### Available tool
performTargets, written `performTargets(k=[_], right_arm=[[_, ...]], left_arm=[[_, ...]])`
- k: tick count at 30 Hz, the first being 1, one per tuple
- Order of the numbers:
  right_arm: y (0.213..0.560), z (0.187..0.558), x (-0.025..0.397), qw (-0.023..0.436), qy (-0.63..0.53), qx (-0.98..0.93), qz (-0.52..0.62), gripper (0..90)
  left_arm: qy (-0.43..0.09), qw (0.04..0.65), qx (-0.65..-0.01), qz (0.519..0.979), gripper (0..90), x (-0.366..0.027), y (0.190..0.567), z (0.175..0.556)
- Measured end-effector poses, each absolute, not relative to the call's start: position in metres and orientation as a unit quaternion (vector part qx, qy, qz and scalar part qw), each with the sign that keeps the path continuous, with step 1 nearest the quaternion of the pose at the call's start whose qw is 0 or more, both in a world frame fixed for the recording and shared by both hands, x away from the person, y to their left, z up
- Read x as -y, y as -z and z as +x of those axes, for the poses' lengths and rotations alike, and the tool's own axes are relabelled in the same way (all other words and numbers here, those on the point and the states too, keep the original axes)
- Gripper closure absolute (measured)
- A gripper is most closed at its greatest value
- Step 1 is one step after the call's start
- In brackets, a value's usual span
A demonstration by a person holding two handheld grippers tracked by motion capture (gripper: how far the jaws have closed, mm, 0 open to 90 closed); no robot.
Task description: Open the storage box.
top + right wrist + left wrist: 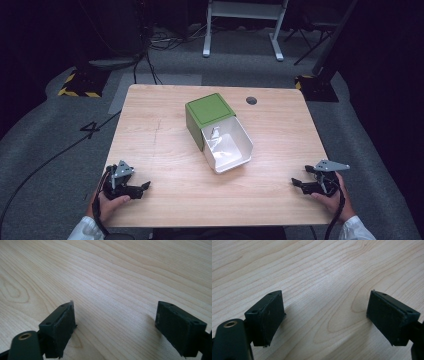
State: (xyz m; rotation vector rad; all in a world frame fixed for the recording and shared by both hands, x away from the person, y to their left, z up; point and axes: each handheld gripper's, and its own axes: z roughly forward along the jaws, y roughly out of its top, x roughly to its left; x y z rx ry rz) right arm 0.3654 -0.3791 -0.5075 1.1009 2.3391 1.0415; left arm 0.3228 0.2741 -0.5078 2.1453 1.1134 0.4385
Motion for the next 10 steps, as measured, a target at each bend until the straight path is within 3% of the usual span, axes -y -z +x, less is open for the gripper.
performTargets(k=[10], right_arm=[[0.5075,0.3654,0.3791,0.176,-0.368,-0.826,0.389,16.4]], left_arm=[[-0.169,0.335,-0.428,0.822,14.9,-0.2746,0.5076,0.3236]])
